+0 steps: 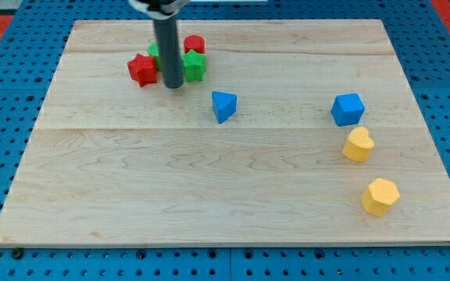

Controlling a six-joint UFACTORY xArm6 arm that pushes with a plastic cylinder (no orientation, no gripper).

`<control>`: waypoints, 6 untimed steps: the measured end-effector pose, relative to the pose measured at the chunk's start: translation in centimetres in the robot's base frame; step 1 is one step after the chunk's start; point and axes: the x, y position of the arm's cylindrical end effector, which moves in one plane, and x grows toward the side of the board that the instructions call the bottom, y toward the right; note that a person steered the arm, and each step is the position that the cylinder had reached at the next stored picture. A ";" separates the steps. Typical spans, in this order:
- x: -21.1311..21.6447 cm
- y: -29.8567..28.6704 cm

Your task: Push the blue triangle right a bit

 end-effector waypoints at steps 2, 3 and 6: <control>5.6 9.8; 1.8 14.5; 0.5 10.4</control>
